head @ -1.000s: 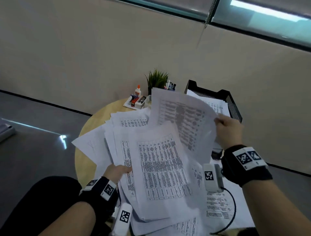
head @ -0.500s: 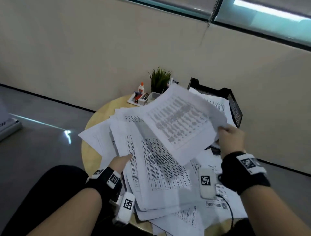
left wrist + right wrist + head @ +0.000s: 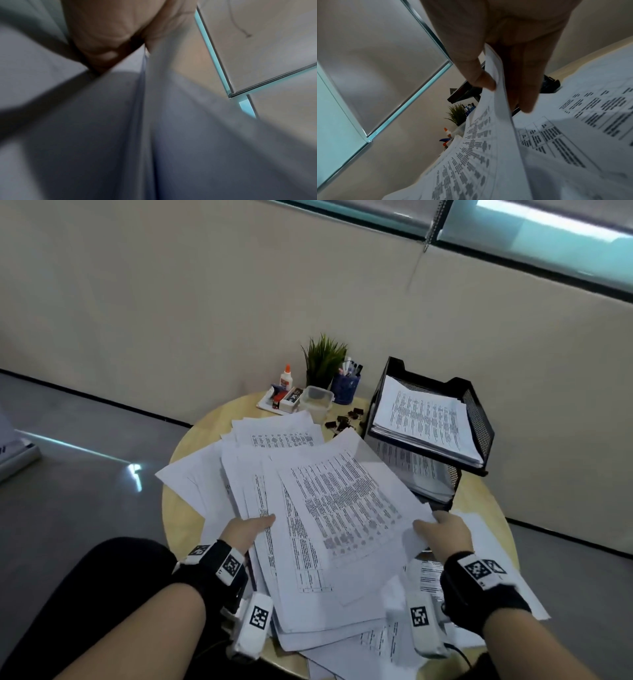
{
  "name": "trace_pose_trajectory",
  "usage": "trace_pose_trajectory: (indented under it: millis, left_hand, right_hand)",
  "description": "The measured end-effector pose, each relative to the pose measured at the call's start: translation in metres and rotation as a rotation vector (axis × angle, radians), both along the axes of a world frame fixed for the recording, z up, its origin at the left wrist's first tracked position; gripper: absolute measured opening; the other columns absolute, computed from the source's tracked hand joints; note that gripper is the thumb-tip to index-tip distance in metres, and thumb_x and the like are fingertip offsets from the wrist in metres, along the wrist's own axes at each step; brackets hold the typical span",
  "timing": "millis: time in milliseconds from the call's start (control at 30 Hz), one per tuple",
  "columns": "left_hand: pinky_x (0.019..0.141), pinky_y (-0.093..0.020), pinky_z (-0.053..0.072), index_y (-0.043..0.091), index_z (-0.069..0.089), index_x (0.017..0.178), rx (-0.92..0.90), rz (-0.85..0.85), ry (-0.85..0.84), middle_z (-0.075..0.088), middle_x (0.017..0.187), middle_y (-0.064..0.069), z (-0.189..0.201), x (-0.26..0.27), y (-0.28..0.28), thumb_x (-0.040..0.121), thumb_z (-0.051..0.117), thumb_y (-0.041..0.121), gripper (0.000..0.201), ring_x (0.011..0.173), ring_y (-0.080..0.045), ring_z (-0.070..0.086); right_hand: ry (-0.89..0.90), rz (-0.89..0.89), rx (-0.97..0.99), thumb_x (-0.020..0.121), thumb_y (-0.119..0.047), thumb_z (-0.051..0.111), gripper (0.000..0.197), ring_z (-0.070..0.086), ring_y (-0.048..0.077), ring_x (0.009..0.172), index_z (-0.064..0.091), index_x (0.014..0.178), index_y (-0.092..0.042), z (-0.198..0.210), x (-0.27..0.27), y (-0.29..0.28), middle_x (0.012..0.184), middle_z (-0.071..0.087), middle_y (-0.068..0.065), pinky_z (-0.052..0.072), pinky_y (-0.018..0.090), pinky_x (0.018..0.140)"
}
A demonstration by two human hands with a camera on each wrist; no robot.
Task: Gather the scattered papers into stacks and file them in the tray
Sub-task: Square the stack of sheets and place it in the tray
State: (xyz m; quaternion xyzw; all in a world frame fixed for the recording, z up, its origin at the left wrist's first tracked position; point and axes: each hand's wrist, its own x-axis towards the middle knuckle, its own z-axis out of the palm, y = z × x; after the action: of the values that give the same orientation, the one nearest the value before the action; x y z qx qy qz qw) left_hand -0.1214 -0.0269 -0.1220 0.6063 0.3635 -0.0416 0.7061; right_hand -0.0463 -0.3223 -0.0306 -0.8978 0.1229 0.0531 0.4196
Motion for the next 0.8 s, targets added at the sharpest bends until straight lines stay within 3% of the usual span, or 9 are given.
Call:
trace_pose_trajectory:
  millis: [67,167,300,367,467,600,667,733,800]
  left_hand:
    - [0.095,-0.032,0.041,-0.004,0.06,0.12,-0.007,-0.011,-0.014,0.059,0.121,-0.013,-0.003,0.001,0.002,0.066,0.081,0.044,0.075,0.11,-0.029,0.054]
    - [0.1,-0.04,0.046,0.0,0.065,0.113,-0.011,-0.013,-0.047,0.066,0.115,-0.015,-0.014,0.004,0.006,0.032,0.083,0.055,0.1,0.106,-0.028,0.062]
    - [0.091,-0.034,0.047,-0.005,0.059,0.119,0.048,-0.035,-0.022,0.063,0.118,-0.017,-0.006,0.003,0.004,0.041,0.08,0.051,0.098,0.105,-0.029,0.061]
    - [0.084,-0.032,0.046,-0.006,0.056,0.122,0.073,-0.035,-0.018,0.061,0.12,-0.017,-0.002,0.003,0.002,0.046,0.078,0.048,0.096,0.105,-0.029,0.06]
    - [0.084,-0.031,0.043,-0.007,0.049,0.129,0.089,-0.007,-0.008,0.056,0.128,-0.017,-0.006,0.007,0.001,0.06,0.084,0.04,0.09,0.113,-0.03,0.055]
    - [0.093,-0.039,0.049,-0.003,0.061,0.116,0.088,-0.032,-0.059,0.065,0.116,-0.015,-0.014,0.01,0.001,0.051,0.086,0.037,0.08,0.104,-0.029,0.062]
    - [0.095,-0.045,0.049,-0.003,0.065,0.105,0.102,-0.056,-0.082,0.068,0.108,-0.017,-0.013,0.009,0.0,0.059,0.085,0.027,0.059,0.1,-0.032,0.065]
    - [0.093,-0.039,0.049,0.0,0.064,0.103,0.123,-0.069,-0.129,0.068,0.104,-0.016,-0.008,0.007,-0.001,0.077,0.075,0.008,0.029,0.1,-0.03,0.064]
    - [0.085,-0.031,0.048,0.001,0.063,0.107,0.168,-0.082,-0.169,0.067,0.102,-0.012,0.001,0.005,-0.002,0.083,0.068,0.004,0.024,0.095,-0.026,0.063]
  right_hand:
    - [0.179,0.075,-0.044,0.082,0.002,0.059,0.02,0.064,0.035,0.061,0.045,0.069,-0.003,-0.004,0.001,0.0,0.075,0.054,0.019,0.058,0.053,0.068]
    - [0.434,0.235,-0.099,0.081,0.007,0.058,0.013,0.065,0.034,0.05,0.046,0.083,0.001,-0.012,-0.005,0.006,0.083,0.057,0.027,0.059,0.045,0.057]
    - [0.404,0.382,-0.393,0.079,-0.018,0.07,0.02,0.063,0.022,0.062,0.054,0.079,-0.005,-0.024,0.007,0.009,0.075,0.059,0.01,0.049,0.028,0.054]
    - [0.296,0.36,-0.394,0.081,-0.031,0.071,0.036,0.061,0.024,0.091,0.057,0.104,-0.007,-0.03,0.018,0.012,0.1,0.061,0.01,0.048,0.029,0.069]
    - [0.273,0.339,-0.189,0.082,-0.029,0.072,0.074,0.053,0.028,0.117,0.035,0.14,-0.003,-0.04,0.029,0.024,0.135,0.049,0.014,0.044,0.031,0.09]
    - [0.254,0.453,-0.241,0.078,-0.012,0.067,0.027,0.058,0.022,0.088,0.054,0.102,-0.01,-0.055,0.027,0.042,0.098,0.061,0.007,0.048,0.027,0.069]
    - [0.25,0.486,-0.201,0.076,-0.006,0.062,0.029,0.061,0.025,0.089,0.055,0.104,-0.008,-0.06,0.026,0.045,0.099,0.065,0.01,0.049,0.028,0.071]
    - [0.275,0.474,-0.126,0.076,-0.007,0.064,0.038,0.063,0.026,0.092,0.055,0.113,-0.008,-0.06,0.024,0.045,0.105,0.066,0.012,0.05,0.03,0.075]
    - [0.285,0.417,-0.055,0.079,-0.011,0.067,0.042,0.062,0.026,0.099,0.055,0.12,-0.009,-0.059,0.025,0.041,0.114,0.064,0.011,0.049,0.03,0.083]
